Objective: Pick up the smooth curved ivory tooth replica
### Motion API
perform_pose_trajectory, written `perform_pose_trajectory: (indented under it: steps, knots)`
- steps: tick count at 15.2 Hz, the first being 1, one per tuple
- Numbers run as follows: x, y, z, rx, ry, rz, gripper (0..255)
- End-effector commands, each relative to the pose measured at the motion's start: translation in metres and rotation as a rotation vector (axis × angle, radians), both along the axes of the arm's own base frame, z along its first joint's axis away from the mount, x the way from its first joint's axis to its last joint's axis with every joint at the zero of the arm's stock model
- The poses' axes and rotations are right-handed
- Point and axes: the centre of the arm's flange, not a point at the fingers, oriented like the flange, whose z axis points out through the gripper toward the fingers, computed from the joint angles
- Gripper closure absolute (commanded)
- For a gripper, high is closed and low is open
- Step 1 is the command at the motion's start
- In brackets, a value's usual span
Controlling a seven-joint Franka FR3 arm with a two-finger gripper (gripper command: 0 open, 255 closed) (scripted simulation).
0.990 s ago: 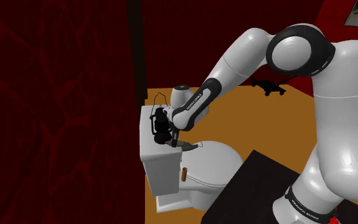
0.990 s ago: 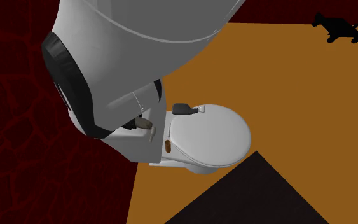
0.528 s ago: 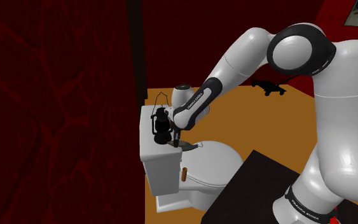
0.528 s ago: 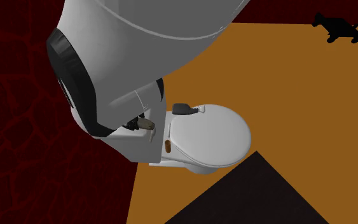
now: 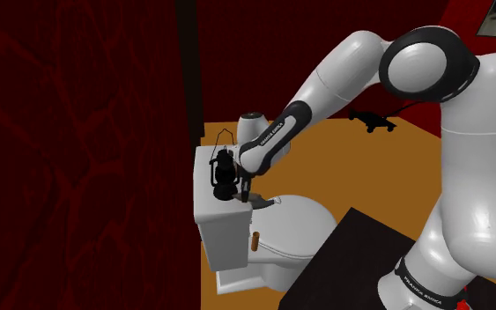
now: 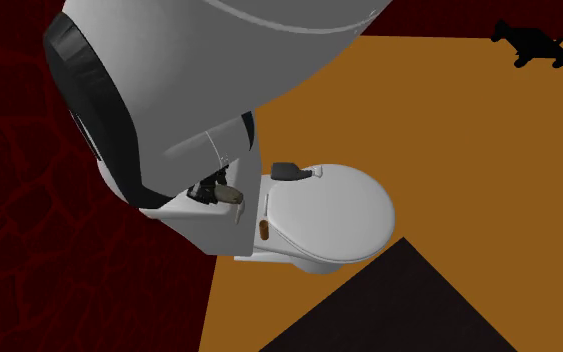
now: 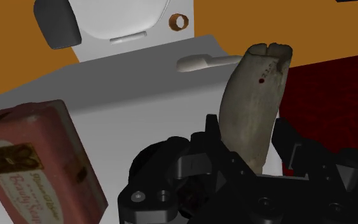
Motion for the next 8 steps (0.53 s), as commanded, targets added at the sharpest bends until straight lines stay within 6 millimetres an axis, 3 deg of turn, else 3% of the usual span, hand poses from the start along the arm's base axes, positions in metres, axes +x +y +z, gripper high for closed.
perform_pose_trajectory:
  steps: [1, 8]
  knots:
    - [-0.001, 0.000, 0.011, 0.000, 0.003, 0.000, 255]
    - [-0.001, 0.000, 0.043, 0.000, 0.003, 0.000, 255]
